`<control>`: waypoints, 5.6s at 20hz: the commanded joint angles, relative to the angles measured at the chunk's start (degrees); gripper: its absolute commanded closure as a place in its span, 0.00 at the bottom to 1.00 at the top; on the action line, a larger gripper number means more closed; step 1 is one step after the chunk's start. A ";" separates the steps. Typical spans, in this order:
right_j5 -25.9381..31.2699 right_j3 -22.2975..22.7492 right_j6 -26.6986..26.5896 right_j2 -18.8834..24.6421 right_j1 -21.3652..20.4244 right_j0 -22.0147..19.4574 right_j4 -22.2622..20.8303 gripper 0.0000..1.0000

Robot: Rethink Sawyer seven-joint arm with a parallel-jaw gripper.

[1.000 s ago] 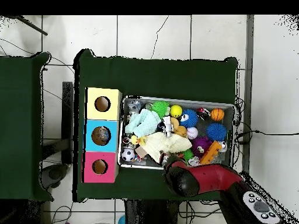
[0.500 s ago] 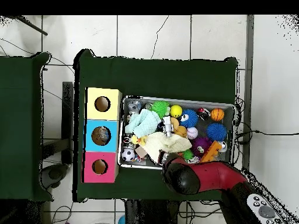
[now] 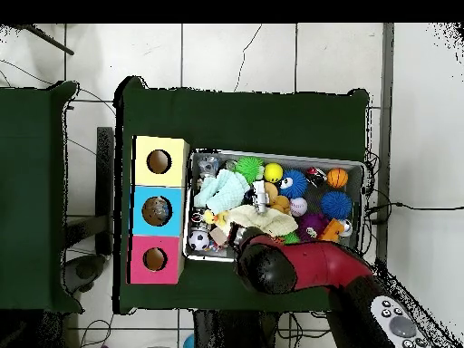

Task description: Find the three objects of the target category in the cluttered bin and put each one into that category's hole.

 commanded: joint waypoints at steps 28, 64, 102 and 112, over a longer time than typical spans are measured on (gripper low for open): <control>10.36 -20.20 0.98 -1.76 7.49 12.34 8.09 0.00; 27.56 -48.61 -2.51 -6.09 21.83 21.57 11.52 0.00; 18.17 -40.20 0.00 -11.42 20.87 22.72 8.52 0.00; 25.88 -37.28 -2.87 -9.56 14.06 20.66 11.60 0.00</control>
